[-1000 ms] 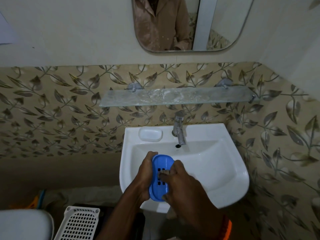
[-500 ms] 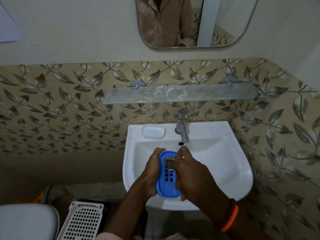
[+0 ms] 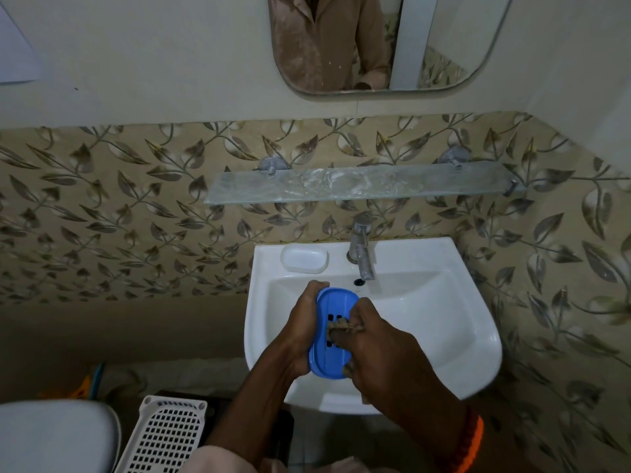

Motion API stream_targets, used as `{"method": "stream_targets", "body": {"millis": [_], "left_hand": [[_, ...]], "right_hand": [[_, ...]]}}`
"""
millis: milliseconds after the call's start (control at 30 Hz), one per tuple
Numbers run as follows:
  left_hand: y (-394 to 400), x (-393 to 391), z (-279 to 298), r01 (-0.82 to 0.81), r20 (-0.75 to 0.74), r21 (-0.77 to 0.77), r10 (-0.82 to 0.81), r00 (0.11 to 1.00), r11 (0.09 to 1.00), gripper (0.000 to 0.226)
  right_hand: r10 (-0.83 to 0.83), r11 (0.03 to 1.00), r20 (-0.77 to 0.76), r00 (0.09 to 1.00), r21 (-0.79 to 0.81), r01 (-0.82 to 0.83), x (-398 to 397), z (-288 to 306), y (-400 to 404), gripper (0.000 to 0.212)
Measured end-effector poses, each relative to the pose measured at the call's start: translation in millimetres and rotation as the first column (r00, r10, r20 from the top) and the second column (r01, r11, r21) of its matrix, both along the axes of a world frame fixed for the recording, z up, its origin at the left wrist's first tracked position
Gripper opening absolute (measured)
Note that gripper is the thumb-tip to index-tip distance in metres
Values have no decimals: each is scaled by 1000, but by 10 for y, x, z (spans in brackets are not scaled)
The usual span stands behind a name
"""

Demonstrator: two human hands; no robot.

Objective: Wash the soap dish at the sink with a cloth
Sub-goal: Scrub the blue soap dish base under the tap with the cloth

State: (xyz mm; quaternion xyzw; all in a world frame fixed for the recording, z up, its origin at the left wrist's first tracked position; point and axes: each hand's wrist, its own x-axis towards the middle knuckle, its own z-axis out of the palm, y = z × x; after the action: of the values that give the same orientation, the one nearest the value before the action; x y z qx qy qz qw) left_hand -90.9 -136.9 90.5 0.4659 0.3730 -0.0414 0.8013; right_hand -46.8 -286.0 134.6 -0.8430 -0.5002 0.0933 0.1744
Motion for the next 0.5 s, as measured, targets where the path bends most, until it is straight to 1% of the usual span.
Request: {"method": "stream_targets", "body": {"millis": [67, 167, 200, 233, 300, 333, 367, 433, 500], "left_hand": [[22, -10, -17, 11, 22, -2, -11, 1000, 1000, 57], [-49, -42, -63, 5, 62, -34, -3, 998, 999, 54], [-73, -39, -62, -11, 66, -43, 14, 998, 999, 54], [-83, -27, -55, -29, 66, -48, 32, 997, 998, 55], [-76, 10, -26, -49, 107, -90, 59, 993, 995, 59], [-70, 25, -3, -58, 136, -126, 75, 988, 990, 60], [-63, 36, 15, -75, 153, -149, 98, 983, 986, 61], [-50, 48, 16, -114, 169, -161, 142, 975, 980, 63], [-48, 48, 10, -135, 182, -167, 165, 969, 977, 65]], "right_hand": [[-94, 995, -25, 995, 20, 94, -2, -7, 50, 39], [-210, 977, -162, 964, 11, 215, 92, -9, 91, 55], [-231, 973, -173, 958, -15, 231, 93, -11, 82, 56], [-242, 970, -157, 958, -38, 239, 56, -15, 66, 53], [-211, 976, -80, 974, -72, 205, -109, -38, 4, 45], [-170, 984, -69, 983, -71, 165, -200, -67, -38, 43], [-141, 989, -94, 986, -58, 136, -276, -83, -63, 41], [-100, 995, -132, 986, 14, 103, -319, -62, -64, 38], [-83, 990, -142, 986, 100, 98, -278, -9, -17, 40]]}}
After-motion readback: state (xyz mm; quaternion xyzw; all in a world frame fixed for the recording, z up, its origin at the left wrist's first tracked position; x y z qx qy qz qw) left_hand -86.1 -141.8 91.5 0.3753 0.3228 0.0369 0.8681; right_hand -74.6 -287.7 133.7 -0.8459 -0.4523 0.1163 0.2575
